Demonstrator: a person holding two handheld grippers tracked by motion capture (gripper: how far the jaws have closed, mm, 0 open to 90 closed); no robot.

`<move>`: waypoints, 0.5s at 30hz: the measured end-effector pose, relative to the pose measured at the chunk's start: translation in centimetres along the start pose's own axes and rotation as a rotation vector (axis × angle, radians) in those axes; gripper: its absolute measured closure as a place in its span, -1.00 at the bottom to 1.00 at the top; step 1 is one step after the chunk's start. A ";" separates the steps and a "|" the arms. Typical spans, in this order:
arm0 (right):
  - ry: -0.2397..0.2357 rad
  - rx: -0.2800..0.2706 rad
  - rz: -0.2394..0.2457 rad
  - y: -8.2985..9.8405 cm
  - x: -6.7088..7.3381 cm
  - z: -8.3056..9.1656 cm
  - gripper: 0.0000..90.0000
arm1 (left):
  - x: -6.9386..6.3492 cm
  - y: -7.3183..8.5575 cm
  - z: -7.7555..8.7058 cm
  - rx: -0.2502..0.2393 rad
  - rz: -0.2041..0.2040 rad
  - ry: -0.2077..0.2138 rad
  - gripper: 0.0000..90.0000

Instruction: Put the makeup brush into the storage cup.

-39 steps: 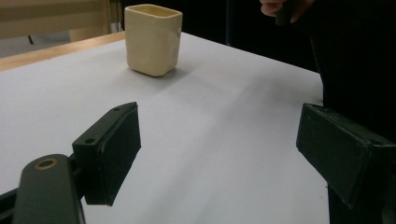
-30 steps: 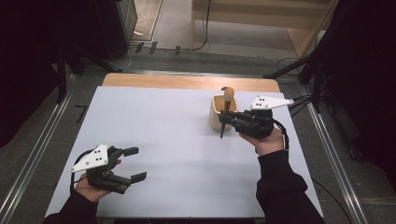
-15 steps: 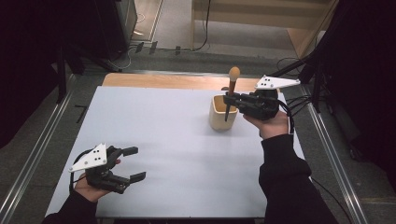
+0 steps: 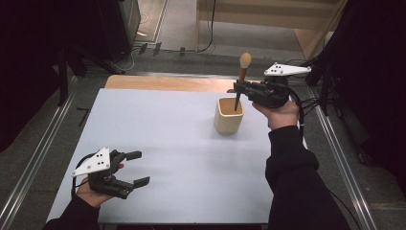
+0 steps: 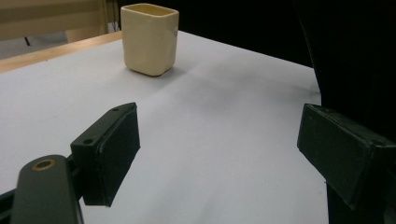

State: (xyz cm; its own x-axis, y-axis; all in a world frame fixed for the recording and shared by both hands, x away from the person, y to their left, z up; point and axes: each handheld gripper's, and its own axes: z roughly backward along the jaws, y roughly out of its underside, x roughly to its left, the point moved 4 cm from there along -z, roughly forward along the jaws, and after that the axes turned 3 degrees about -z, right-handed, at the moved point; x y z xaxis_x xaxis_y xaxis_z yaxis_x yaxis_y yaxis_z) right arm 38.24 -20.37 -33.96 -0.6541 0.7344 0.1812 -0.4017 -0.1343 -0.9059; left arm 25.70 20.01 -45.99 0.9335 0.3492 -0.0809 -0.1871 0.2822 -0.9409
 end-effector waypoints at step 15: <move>0.089 -0.022 -0.036 -0.6 -2.8 -2.3 0.75 | -0.1 -0.1 0.0 -0.017 -0.011 -0.001 -0.69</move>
State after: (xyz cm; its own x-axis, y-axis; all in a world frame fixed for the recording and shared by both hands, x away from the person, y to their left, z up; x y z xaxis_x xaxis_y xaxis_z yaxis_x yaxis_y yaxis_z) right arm 41.76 -20.80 -34.77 -0.5795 0.7948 0.1802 -0.4090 -0.0924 -0.9078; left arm 25.61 19.96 -45.84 0.9350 0.3477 -0.0704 -0.1720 0.2707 -0.9472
